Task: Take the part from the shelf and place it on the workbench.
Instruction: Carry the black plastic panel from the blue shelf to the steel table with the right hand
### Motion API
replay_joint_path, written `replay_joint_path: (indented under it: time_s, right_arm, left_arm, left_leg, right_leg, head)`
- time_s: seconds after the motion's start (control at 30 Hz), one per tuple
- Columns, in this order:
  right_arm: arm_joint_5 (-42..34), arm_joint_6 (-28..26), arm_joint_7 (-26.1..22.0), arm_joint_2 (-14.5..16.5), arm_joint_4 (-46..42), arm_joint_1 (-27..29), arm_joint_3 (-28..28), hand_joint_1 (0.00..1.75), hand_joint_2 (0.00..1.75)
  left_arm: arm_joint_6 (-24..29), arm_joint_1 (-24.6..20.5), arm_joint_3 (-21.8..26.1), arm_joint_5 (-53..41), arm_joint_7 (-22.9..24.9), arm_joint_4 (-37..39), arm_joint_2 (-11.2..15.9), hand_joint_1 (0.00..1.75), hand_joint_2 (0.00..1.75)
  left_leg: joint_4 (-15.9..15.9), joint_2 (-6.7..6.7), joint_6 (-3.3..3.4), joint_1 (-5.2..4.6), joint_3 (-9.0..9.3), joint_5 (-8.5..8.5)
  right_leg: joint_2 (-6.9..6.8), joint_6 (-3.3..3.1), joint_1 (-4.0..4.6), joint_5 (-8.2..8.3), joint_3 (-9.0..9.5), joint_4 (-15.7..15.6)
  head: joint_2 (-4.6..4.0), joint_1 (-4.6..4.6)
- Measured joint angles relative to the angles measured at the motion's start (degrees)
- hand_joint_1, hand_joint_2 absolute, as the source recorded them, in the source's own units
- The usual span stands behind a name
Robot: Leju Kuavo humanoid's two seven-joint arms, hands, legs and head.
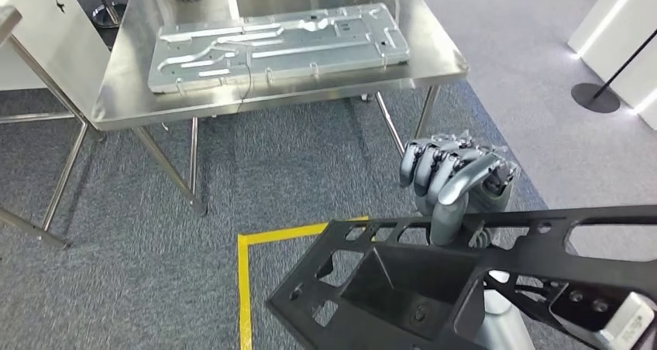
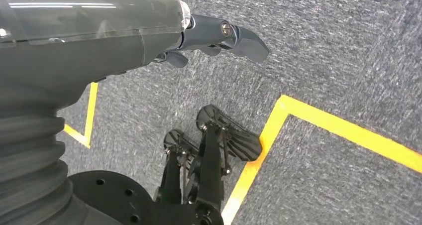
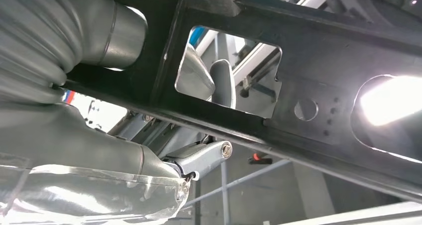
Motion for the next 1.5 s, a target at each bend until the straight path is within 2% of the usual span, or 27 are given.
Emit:
replay_joint_path:
  time_s: [0.03, 0.1, 0.17, 0.2, 0.23, 0.3, 0.33, 0.37, 0.47, 0.53, 0.63, 0.7, 0.73, 0.83, 0.87, 0.9, 0.97, 1.03, 1.07, 1.13, 1.2, 1.23, 1.27, 1.3, 1.37, 1.4, 1.5]
  right_arm:
    - [0.1, -0.2, 0.0, 0.0, 0.0, 0.0, 0.0, 1.75, 1.75]
    - [0.2, -0.4, 0.0, 0.0, 0.0, 0.2, 0.0, 1.75, 1.75]
    - [0.2, -0.4, 0.0, 0.0, 0.0, 0.6, 0.0, 1.75, 1.75]
    - [0.2, -0.4, 0.0, 0.0, 0.0, 0.7, 0.0, 1.75, 1.75]
    - [0.2, -0.4, 0.0, 0.0, 0.0, 0.7, 0.0, 1.75, 1.75]
    - [0.2, -0.4, 0.0, 0.0, 0.0, 0.9, 0.0, 1.75, 1.75]
    - [0.2, -0.4, 0.0, -0.1, 0.0, 1.0, 0.0, 1.75, 1.75]
    - [0.2, -0.5, 0.0, -0.1, 0.0, 1.1, 0.0, 1.75, 1.75]
    - [0.3, -0.5, 0.0, -0.1, -0.2, 1.0, 0.0, 1.75, 1.75]
    - [0.3, -0.4, 0.0, -0.1, -0.3, 0.9, 0.0, 1.75, 1.75]
    - [0.3, -0.4, 0.0, -0.1, -0.3, 0.9, 0.0, 1.75, 1.75]
    - [0.3, -0.4, 0.0, -0.1, -0.3, 0.9, 0.0, 1.75, 1.75]
    - [0.3, -0.4, 0.0, -0.1, -0.3, 0.9, 0.0, 1.75, 1.75]
    - [0.3, -0.4, 0.0, -0.1, -0.3, 1.0, 0.0, 1.75, 1.75]
    - [0.3, -0.4, 0.0, -0.1, -0.3, 1.1, 0.0, 1.75, 1.75]
    - [0.4, -0.3, 0.0, -0.1, -0.3, 1.1, 0.0, 1.75, 1.75]
    - [0.7, 0.1, 0.0, 0.0, -0.3, 1.2, 0.0, 1.75, 1.75]
    - [1.1, 0.1, 0.0, 0.0, -0.3, 1.2, -0.1, 1.75, 1.75]
    - [1.3, -0.1, 0.0, 0.0, -0.3, 1.3, -0.1, 1.75, 1.75]
    - [2.1, -0.9, 0.0, 0.0, -0.1, 1.4, -0.1, 1.75, 1.75]
    - [3.0, -1.7, 0.0, 0.0, 0.3, 1.5, -0.1, 1.75, 1.75]
    - [3.3, -2.1, 0.0, 0.0, 0.5, 1.5, -0.1, 1.75, 1.75]
    - [3.5, -2.3, 0.0, 0.0, 0.7, 1.5, -0.1, 1.75, 1.75]
    - [3.6, -2.4, 0.0, 0.0, 0.9, 1.5, -0.1, 1.75, 1.75]
    - [3.7, -2.6, 0.0, 0.0, 1.3, 1.4, 0.0, 1.75, 1.75]
    - [3.7, -2.7, 0.1, 0.0, 1.5, 1.4, 0.0, 1.75, 1.75]
    - [3.4, -3.1, 0.0, 0.0, 1.8, 0.7, 0.1, 1.75, 1.75]
  left_arm:
    - [-0.1, 0.0, 0.0, -0.1, 0.0, 0.0, 0.0, 0.0, 1.75]
    - [-0.3, 0.0, 0.0, -0.2, 0.0, 0.0, 0.0, 0.0, 1.75]
    - [-0.3, 0.0, -0.1, -0.3, 0.0, 0.0, 0.0, 0.0, 1.75]
    - [-0.3, 0.0, -0.2, -0.3, 0.0, 0.0, 0.0, 0.0, 1.75]
    - [-0.3, 0.1, -0.2, -0.3, 0.0, 0.0, 0.0, 0.0, 1.75]
    - [-0.3, 0.1, -0.2, -0.3, 0.0, 0.0, 0.0, 0.0, 1.75]
    - [-0.3, 0.1, -0.2, -0.3, -0.1, 0.0, 0.0, 0.0, 1.75]
    - [-0.3, 0.0, -0.2, -0.4, -0.1, 0.0, 0.0, 0.0, 1.75]
    - [-0.4, -0.2, -0.2, -0.4, -0.1, 0.0, 0.0, 0.0, 1.75]
    - [-0.4, -0.3, -0.3, -0.5, -0.1, 0.0, -0.1, 0.0, 1.75]
    - [-0.5, -0.4, -0.3, -0.6, -0.1, 0.0, -0.1, 0.0, 1.75]
    - [-0.5, -0.2, -0.3, -0.7, -0.1, 0.0, 0.0, 0.0, 1.75]
    - [-0.5, -0.1, -0.3, -0.7, -0.1, 0.0, 0.0, 0.0, 1.75]
    - [-0.5, 0.2, -0.3, -0.8, -0.1, 0.0, 0.2, 0.0, 1.75]
    - [-0.5, 0.2, -0.3, -0.8, -0.1, 0.0, 0.3, 0.0, 1.75]
    - [-0.5, 0.2, -0.3, -0.8, -0.1, 0.0, 0.4, 0.0, 1.75]
    - [-0.4, 0.1, -0.3, -0.8, 0.0, 0.0, 0.4, 0.0, 1.75]
    - [-0.5, 0.1, -0.3, -0.9, 0.1, 0.0, 0.4, 0.0, 1.75]
    - [-0.5, 0.0, -0.3, -0.9, 0.1, 0.0, 0.4, 0.0, 1.75]
    - [-0.5, 0.0, -0.3, -0.9, 0.1, 0.0, 0.3, 0.0, 1.75]
    - [-0.5, 0.0, -0.3, -0.9, 0.1, 0.0, 0.3, 0.0, 1.75]
    - [-0.5, 0.0, -0.3, -0.9, 0.1, 0.0, 0.2, 0.0, 1.75]
    - [-0.5, 0.0, -0.3, -0.9, 0.1, 0.0, 0.2, 0.0, 1.75]
    - [-0.5, 0.0, -0.3, -0.9, 0.1, 0.0, 0.1, 0.0, 1.75]
    - [-0.5, -0.1, -0.3, -0.8, 0.1, 0.0, 0.0, 0.0, 1.75]
    - [-0.5, -0.1, -0.3, -0.8, 0.0, 0.0, 0.0, 0.0, 1.75]
    - [-0.5, -0.1, -0.3, -0.8, -0.1, 0.0, -0.1, 0.0, 1.75]
  left_leg:
    - [-0.3, -0.01, 0.2, 0.11, 0.76, -0.17]
    - [-0.5, 0.0, 0.4, 0.17, 1.64, -0.84]
    - [-0.5, -0.05, 0.26, 0.26, 2.62, -1.78]
    - [-0.5, -0.08, 0.1, 0.35, 3.3, -2.32]
    - [-0.5, -0.1, -0.13, 0.46, 4.11, -2.93]
    - [-0.4, -0.09, -0.78, 0.6, 5.59, -4.28]
    - [-0.3, -0.09, -1.2, 0.61, 6.14, -4.92]
    - [-0.3, -0.05, -1.65, 0.59, 6.5, -5.5]
    - [0.7, 0.1, -2.85, 0.81, 7.27, -5.88]
    - [5.0, 0.13, -3.32, 1.05, 5.48, -6.16]
    - [15.8, 0.1, -3.72, 1.1, -2.08, -10.2]
    - [17.4, 0.1, -3.52, 1.08, -5.21, -11.81]
    - [15.4, 0.1, -3.22, 1.0, -5.41, -10.64]
    - [5.0, -0.01, -1.8, 0.28, -3.81, -1.83]
    - [3.1, -0.08, -1.41, 0.0, -3.43, 0.08]
    - [2.1, -0.16, -1.11, -0.17, -3.26, 0.92]
    - [1.2, -0.26, -0.66, -0.06, -2.09, 0.84]
    - [0.4, -0.33, -0.2, 0.2, -0.45, 0.69]
    - [0.1, -0.4, -0.05, 0.25, 0.15, 0.43]
    - [0.1, -0.77, 0.12, 0.23, 0.97, -0.41]
    - [0.1, -1.44, 0.05, 0.24, 2.0, -1.4]
    - [0.1, -1.85, -0.03, 0.25, 2.69, -1.93]
    - [0.1, -2.29, -0.15, 0.25, 3.48, -2.5]
    - [0.1, -2.74, -0.31, 0.26, 4.1, -3.12]
    - [0.3, -3.59, -0.87, 0.27, 5.05, -4.28]
    - [0.5, -3.87, -1.21, 0.29, 5.29, -4.7]
    - [2.3, -3.5, -2.07, 0.38, 5.12, -4.9]
  right_leg:
    - [-0.05, 0.2, -0.07, -0.73, -1.4, 2.7]
    - [-0.09, 0.67, -0.3, -3.47, -6.12, 9.6]
    - [-0.13, 1.17, -0.67, -5.31, -10.29, 13.4]
    - [-0.18, 1.42, -0.88, -4.67, -11.09, 12.7]
    - [-0.28, 1.66, -1.09, -2.64, -10.93, 10.1]
    - [-0.78, 1.87, -1.37, 3.28, -9.36, 2.8]
    - [-1.03, 1.56, -1.3, 5.22, -8.72, 0.2]
    - [-1.18, 1.08, -1.17, 6.29, -8.38, -1.0]
    - [-0.85, -0.6, -0.84, 5.78, -7.35, -1.3]
    - [-0.72, -1.42, -0.84, 5.13, -6.12, -1.6]
    - [-0.64, -2.03, -0.65, 3.88, -4.75, -1.7]
    - [-0.36, -2.13, -0.44, 2.85, -3.55, -1.7]
    - [-0.24, -2.1, -0.35, 2.28, -2.79, -1.7]
    - [-0.07, -1.74, -0.12, 0.62, -0.85, -1.8]
    - [0.0, -1.45, -0.09, 0.21, -0.54, -2.0]
    - [0.08, -1.07, -0.08, 0.11, -0.29, -2.0]
    - [0.1, -0.29, -0.05, 0.25, 0.23, -1.8]
    - [-0.05, 0.25, -0.06, 0.03, -0.61, 0.9]
    - [-0.12, 0.48, -0.12, -0.81, -2.29, 3.8]
    - [-0.17, 1.05, -0.23, -3.81, -7.37, 10.8]
    - [-0.17, 1.46, -0.45, -5.56, -10.9, 13.5]
    - [-0.16, 1.51, -0.59, -4.64, -11.22, 11.9]
    - [0.0, 1.48, -0.74, -2.29, -10.73, 8.8]
    - [0.55, 1.39, -0.88, 1.24, -9.95, 4.9]
    - [1.49, 0.85, -0.78, 5.77, -8.93, -0.3]
    - [1.76, 0.39, -0.68, 6.64, -8.79, -1.2]
    - [1.24, -1.07, -0.53, 6.02, -7.64, -1.5]
  head:
    - [0.01, 0.0]
    - [0.0, 0.0]
    - [0.0, 0.0]
    - [0.0, 0.0]
    - [0.0, 0.0]
    - [-0.01, 0.0]
    - [0.0, -0.01]
    - [0.0, -0.01]
    - [0.0, -0.01]
    - [0.0, -0.01]
    - [-0.01, -0.01]
    - [-0.01, -0.02]
    - [-0.01, -0.02]
    - [-0.01, -0.01]
    - [0.0, -0.02]
    - [0.0, -0.02]
    - [0.01, -0.02]
    - [0.01, -0.01]
    - [0.01, -0.01]
    - [0.01, -0.01]
    - [0.0, 0.0]
    - [0.01, 0.0]
    - [0.01, 0.0]
    - [0.01, 0.0]
    - [0.0, 0.0]
    - [0.0, 0.01]
    - [0.0, 0.01]
